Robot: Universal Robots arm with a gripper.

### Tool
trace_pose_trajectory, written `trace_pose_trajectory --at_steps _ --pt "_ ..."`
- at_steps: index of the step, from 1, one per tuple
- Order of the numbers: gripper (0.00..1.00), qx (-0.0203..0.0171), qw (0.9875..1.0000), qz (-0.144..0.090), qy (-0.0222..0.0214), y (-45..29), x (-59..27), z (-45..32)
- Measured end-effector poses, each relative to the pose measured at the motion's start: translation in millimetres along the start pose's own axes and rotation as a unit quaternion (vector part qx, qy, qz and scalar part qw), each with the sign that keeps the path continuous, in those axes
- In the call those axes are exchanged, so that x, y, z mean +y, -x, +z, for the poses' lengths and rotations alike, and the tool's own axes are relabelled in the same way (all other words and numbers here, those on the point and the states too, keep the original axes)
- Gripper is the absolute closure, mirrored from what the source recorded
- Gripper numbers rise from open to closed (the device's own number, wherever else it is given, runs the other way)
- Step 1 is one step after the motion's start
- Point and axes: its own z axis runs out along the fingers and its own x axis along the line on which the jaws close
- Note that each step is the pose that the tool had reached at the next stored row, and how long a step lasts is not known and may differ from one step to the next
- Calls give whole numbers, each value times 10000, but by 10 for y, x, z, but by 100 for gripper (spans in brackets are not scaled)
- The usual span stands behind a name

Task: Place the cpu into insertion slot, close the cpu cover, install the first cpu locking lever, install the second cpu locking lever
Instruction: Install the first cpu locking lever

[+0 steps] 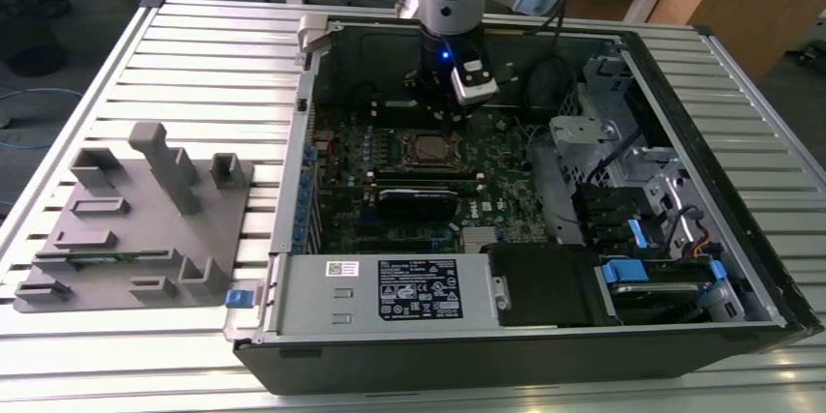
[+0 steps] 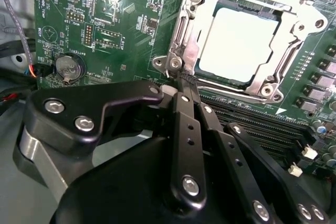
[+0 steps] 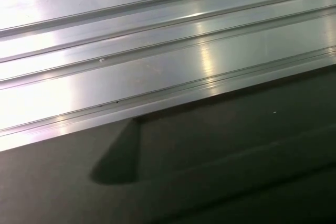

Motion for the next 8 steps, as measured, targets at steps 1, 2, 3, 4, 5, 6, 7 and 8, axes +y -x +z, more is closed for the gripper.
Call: trace_pose_trajectory --at_steps 1,2,3,4,5,6,7,8 --pt "89 0 10000 0 0 -1 4 -1" --pt "89 0 10000 0 -1 -2 7 -1" --pt "89 0 10000 0 0 -3 11 -2" --pt "89 0 10000 0 -1 -4 14 -3" --pt "89 0 10000 0 -3 -5 16 -4" --pt "89 1 10000 -1 -4 -6 18 -6" --pt "89 1 10000 -1 -3 -6 20 -8" --pt "89 1 10000 -1 -3 -5 21 -11"
